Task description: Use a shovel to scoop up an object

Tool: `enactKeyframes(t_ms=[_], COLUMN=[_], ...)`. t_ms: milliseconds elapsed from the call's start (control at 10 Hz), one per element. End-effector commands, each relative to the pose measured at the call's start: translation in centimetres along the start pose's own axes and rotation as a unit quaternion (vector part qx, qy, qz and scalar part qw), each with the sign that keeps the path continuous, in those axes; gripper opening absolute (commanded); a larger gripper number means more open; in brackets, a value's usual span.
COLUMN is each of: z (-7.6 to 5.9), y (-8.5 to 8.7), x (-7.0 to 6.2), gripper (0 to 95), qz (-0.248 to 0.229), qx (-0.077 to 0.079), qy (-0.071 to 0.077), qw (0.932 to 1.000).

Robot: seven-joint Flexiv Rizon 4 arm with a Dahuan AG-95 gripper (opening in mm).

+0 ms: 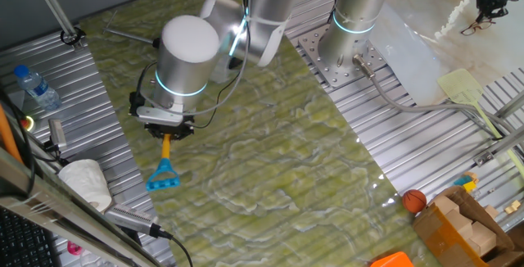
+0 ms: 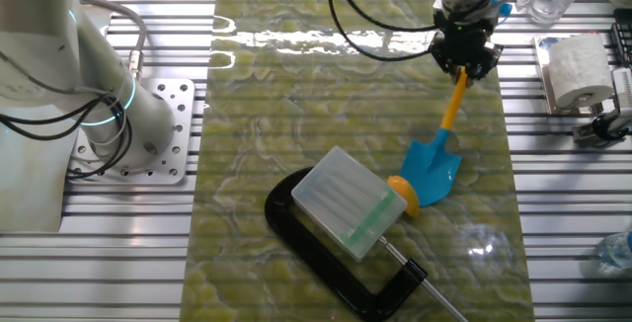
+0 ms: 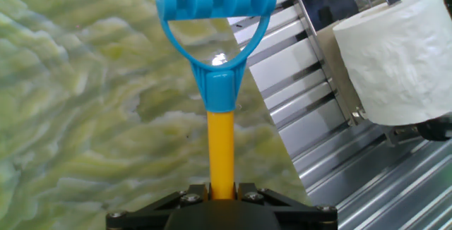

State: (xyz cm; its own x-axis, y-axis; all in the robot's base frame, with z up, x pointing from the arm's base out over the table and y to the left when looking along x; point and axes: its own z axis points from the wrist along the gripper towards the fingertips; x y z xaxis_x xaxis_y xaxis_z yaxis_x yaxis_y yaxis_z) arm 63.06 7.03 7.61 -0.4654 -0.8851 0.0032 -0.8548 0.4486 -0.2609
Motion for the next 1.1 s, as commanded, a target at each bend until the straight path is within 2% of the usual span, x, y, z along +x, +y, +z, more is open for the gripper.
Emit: enactKeyframes(t_ms=[100,700,900,1100], z=[0.0,0.6,0.9,1.1], y=[-0.1,0.1,0.2,0.2], x=[0.2,0.5,0.5,0.5], gripper=[0.0,0.0,0.0,0.0], qz=[0.004,0.01,0.009,0.009], qx=[-0.004,-0.014,-0.018,-0.024], qy=[0.004,0.017,0.032,0.041], qw=[1.0,0.9997,0.9993,0.9988])
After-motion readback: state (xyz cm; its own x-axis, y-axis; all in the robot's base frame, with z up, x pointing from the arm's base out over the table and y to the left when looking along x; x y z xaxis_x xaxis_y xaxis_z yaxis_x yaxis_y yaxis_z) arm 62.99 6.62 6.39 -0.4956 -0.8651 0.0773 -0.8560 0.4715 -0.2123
